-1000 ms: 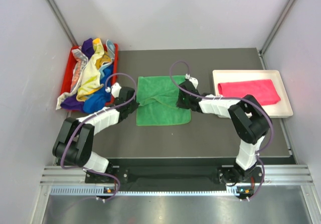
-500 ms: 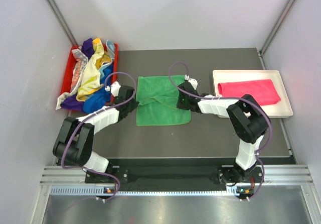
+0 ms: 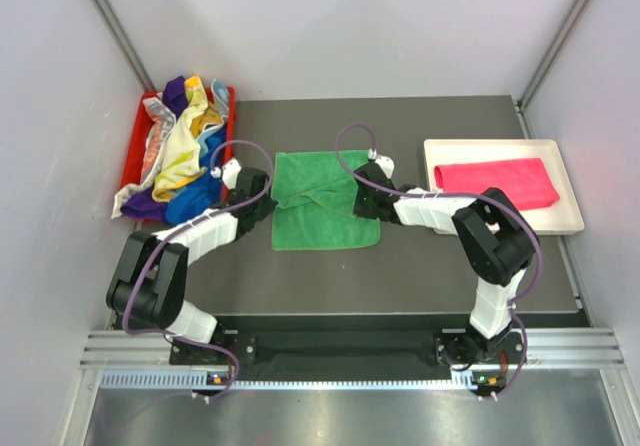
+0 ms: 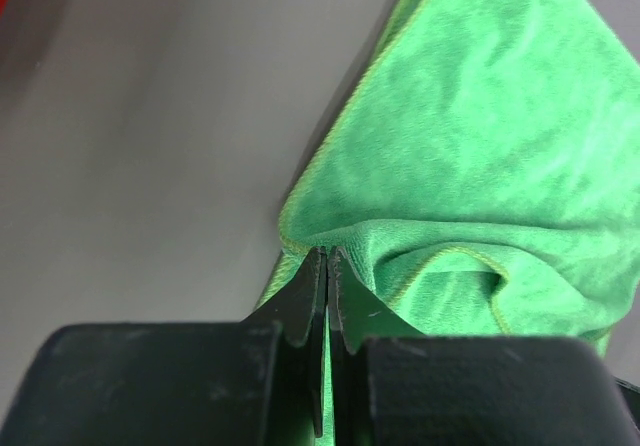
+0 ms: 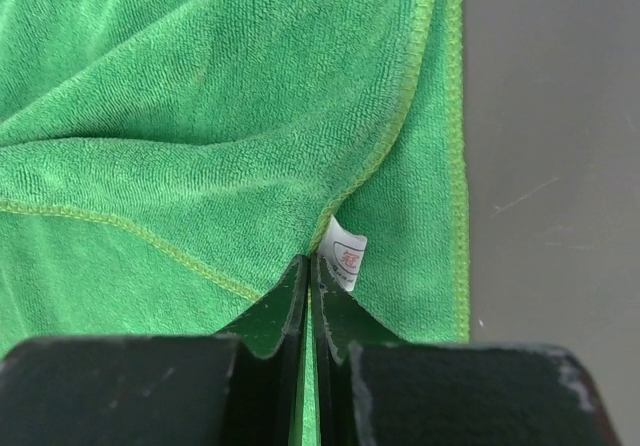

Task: Fold and stack the towels
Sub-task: Fold the towel

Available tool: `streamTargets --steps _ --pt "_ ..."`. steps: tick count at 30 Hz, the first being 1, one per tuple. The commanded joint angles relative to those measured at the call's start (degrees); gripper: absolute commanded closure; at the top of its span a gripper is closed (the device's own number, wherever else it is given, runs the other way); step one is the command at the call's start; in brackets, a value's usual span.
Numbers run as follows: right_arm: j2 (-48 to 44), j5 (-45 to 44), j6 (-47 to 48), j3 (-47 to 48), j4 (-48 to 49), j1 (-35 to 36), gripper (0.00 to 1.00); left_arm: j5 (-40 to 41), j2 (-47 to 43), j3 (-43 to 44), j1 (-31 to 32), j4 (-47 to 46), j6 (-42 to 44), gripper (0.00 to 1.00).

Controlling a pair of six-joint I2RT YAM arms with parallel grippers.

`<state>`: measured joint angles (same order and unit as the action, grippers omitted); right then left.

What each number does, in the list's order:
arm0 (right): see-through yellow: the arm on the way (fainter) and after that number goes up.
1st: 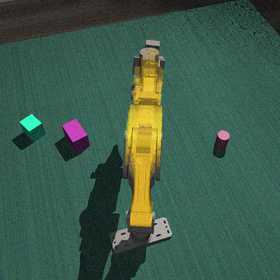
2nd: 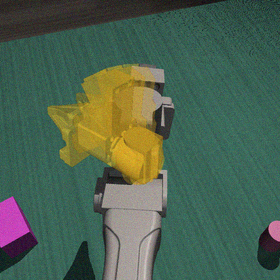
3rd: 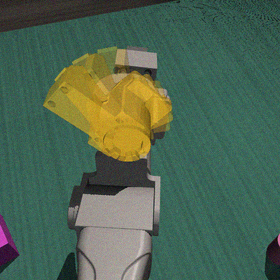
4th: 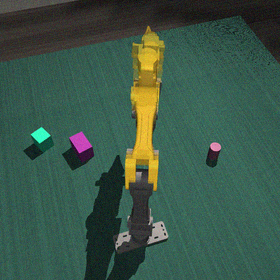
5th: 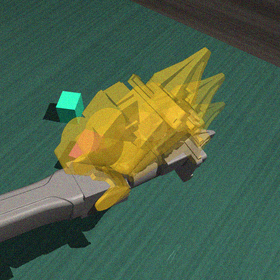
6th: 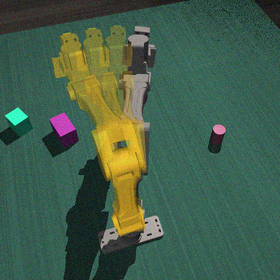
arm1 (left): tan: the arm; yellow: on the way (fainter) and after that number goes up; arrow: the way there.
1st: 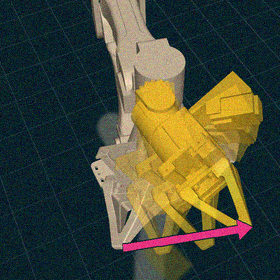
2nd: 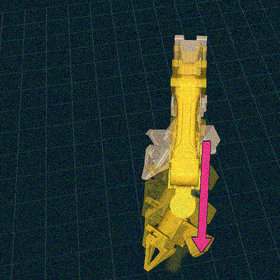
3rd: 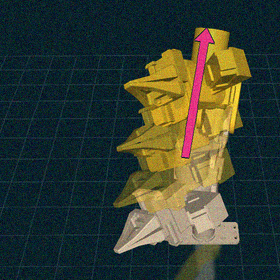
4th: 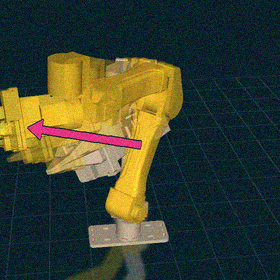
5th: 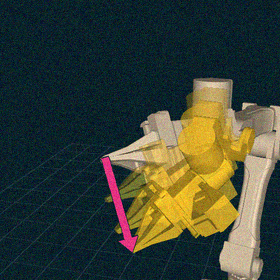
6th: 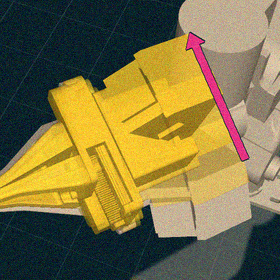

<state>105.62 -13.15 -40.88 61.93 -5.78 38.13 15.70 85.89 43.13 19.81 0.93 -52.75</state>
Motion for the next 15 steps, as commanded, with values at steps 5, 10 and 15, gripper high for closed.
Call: streamTargets --steps 5,10,15 --pt "-7.0 -1.9 3.1 0.6 -1.2 0.0 1.00 -3.0 -0.2 4.9 -0.4 0.7 7.8 1.00" --pt "-10.5 -1.2 4.8 -0.8 -2.4 -0.9 1.00 -5.6 -0.6 5.9 -0.3 2.4 10.9 1.00" --pt "-12.5 -0.8 6.3 -1.5 -3.4 -1.0 1.00 -7.0 -1.7 5.9 -0.3 4.1 12.5 1.00"
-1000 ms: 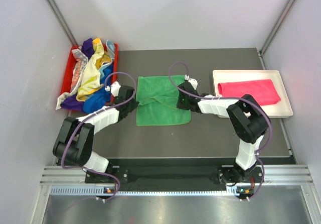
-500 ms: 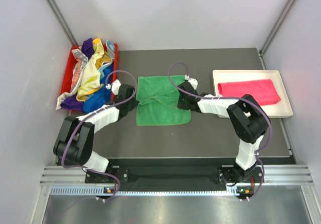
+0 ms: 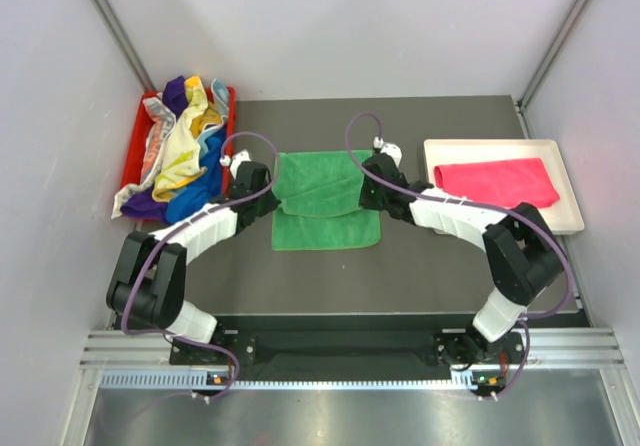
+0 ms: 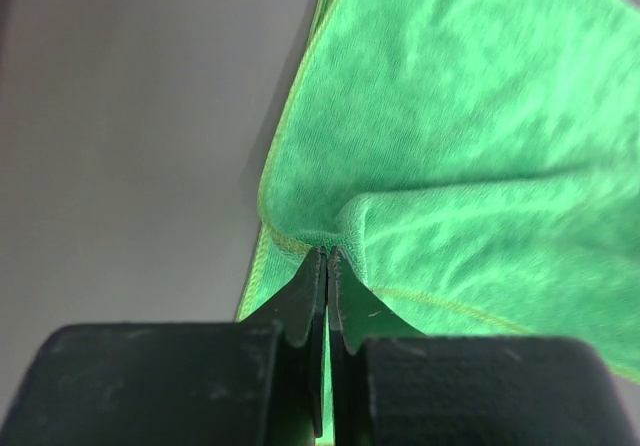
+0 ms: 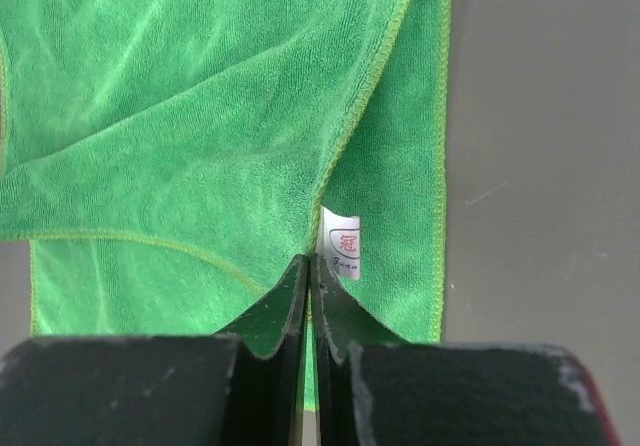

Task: Fold and stack the towels
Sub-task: Fold the towel

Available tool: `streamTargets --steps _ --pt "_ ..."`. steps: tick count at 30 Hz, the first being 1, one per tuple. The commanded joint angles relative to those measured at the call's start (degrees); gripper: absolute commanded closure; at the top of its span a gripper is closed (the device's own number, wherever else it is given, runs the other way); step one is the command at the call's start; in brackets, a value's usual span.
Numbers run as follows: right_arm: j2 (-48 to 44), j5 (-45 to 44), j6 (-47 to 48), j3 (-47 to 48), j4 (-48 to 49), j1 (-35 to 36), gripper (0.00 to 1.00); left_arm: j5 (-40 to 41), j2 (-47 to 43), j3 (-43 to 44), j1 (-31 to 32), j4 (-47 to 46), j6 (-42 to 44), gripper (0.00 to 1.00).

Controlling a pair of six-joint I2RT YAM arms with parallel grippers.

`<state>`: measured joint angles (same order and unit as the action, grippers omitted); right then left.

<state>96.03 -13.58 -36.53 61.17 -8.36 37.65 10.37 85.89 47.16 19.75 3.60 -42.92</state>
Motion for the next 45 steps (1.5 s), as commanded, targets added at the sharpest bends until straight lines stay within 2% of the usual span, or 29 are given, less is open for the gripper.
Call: streamTargets --steps 1,16,36,45 --pt "-3.6 -0.3 2.3 -1.0 -0.9 -0.6 1.00 -1.8 -1.9 1.9 -0.2 1.7 2.9 1.00" --pt "-8.8 1.5 4.9 -6.9 -0.9 -4.3 1.00 -3.9 -4.9 1.7 -0.1 7.0 5.7 1.00" --pt "-6.4 6.0 7.3 -11.2 1.8 -5.3 1.00 -5.0 -9.1 -3.9 -0.1 9.3 5.6 1.00" --pt "-8.5 6.2 7.4 -12.6 1.7 -5.2 1.00 -4.8 -11.2 -4.7 -0.1 9.8 5.3 1.00"
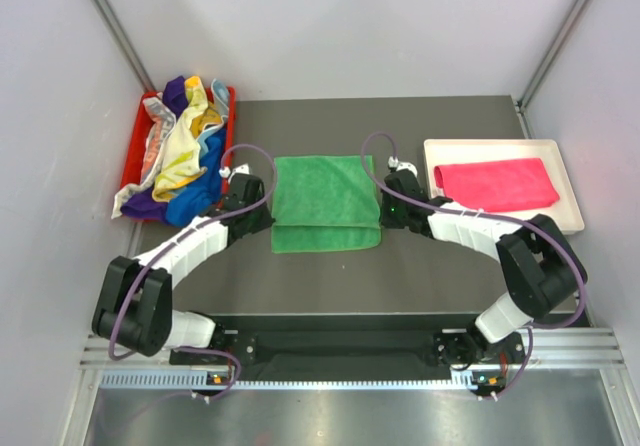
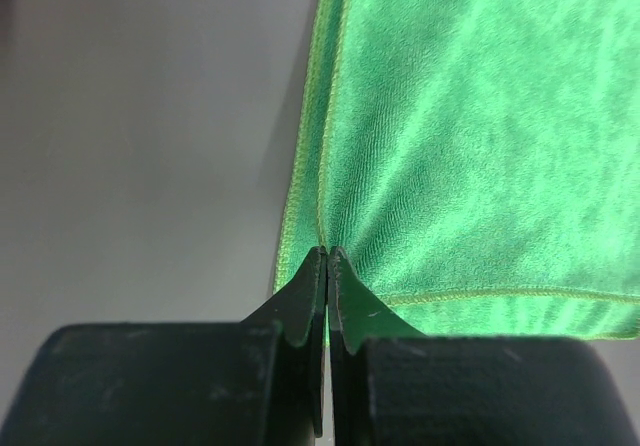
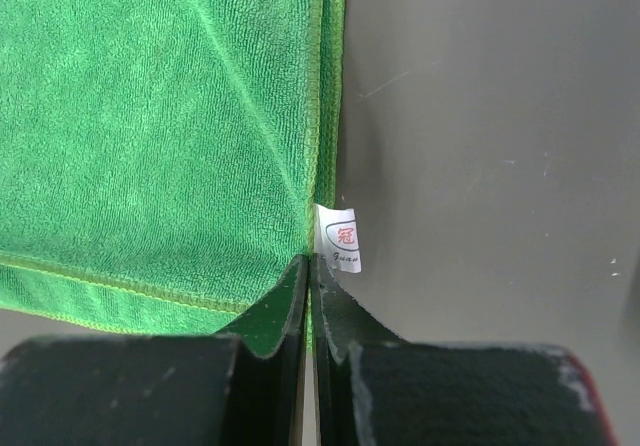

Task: Fold and stack the towels
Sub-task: Fold the towel

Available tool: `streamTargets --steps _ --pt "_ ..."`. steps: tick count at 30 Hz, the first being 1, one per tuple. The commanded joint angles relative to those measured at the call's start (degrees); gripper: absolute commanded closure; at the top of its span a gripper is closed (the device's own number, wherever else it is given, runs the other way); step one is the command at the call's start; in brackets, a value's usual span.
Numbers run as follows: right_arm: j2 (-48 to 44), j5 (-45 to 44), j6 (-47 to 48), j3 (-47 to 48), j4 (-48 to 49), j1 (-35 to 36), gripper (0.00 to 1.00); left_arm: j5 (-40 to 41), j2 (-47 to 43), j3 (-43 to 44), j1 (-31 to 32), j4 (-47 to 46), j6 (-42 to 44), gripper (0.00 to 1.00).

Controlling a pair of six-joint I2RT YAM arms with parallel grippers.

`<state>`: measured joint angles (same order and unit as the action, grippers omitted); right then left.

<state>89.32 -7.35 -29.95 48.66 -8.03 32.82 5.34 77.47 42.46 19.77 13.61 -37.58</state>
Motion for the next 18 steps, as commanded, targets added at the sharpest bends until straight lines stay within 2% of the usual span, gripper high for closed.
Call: streamTargets --steps 1,8,18 --pt "-2.0 0.0 0.9 -0.1 1.3 -0.5 1.00 0.4 -2.9 0.1 -0.1 0.3 0.0 1.00" --pt "-4.1 0.1 1.0 -0.3 0.6 -0.4 1.00 1.1 -6.5 0.3 0.0 2.6 0.3 1.00" --pt "-4.5 0.7 0.8 -2.7 1.6 -0.4 1.00 -0.1 -7.1 -3.2 0.4 1.6 -0.5 1.00"
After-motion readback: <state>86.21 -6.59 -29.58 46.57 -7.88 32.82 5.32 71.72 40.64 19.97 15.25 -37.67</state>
